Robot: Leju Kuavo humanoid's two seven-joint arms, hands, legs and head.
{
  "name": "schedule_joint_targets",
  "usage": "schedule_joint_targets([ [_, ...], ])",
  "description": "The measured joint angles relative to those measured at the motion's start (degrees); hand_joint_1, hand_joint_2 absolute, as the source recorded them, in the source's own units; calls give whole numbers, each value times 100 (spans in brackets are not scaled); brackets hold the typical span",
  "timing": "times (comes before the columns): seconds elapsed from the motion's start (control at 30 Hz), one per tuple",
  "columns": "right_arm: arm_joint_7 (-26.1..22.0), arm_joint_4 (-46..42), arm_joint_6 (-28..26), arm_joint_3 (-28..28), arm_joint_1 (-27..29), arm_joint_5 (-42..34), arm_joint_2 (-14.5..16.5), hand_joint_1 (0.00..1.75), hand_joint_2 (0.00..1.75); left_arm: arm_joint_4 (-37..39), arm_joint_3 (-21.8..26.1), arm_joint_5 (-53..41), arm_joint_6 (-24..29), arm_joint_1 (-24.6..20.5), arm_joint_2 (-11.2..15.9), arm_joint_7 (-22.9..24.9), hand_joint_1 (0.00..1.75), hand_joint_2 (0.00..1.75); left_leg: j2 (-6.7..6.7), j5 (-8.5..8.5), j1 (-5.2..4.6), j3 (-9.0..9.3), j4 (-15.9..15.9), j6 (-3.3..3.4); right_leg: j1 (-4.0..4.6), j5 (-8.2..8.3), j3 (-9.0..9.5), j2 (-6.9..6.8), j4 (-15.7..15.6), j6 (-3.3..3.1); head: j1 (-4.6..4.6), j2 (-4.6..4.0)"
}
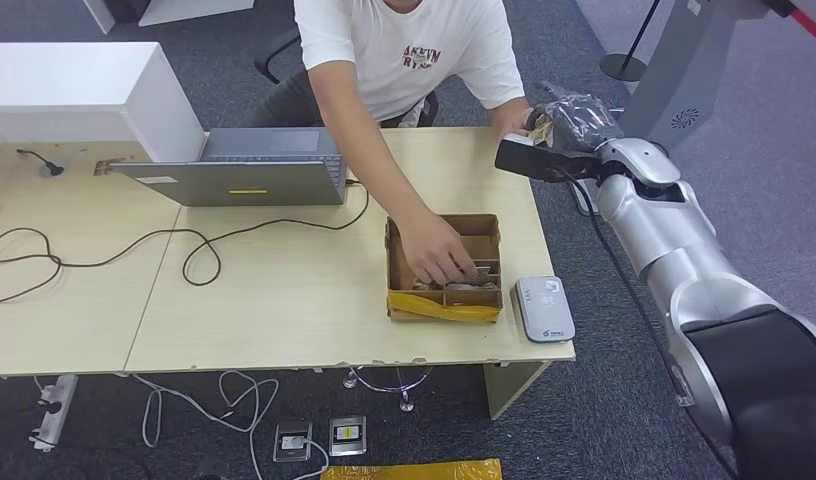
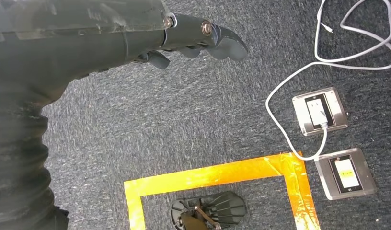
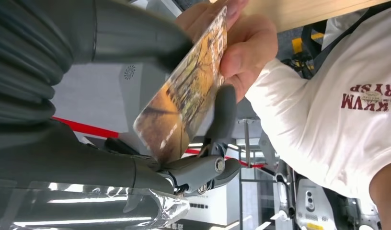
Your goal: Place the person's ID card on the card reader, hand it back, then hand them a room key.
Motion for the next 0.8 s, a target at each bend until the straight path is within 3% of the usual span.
schedule_joint_targets([
  [0.1,32,47,-126,25,-1,-23,19,0,0,0,0,24,5,8,-1,-2,0,175,0,0,0,0,0,0,0,0,0,-1,0,0,0,0],
  [0.8,49,187,-390,32,-66,-162,34,0,0,0,-37,30,60,16,-10,-52,0,175,2,0,0,4,1,0,0,0,0,1,-1,0,0,0],
])
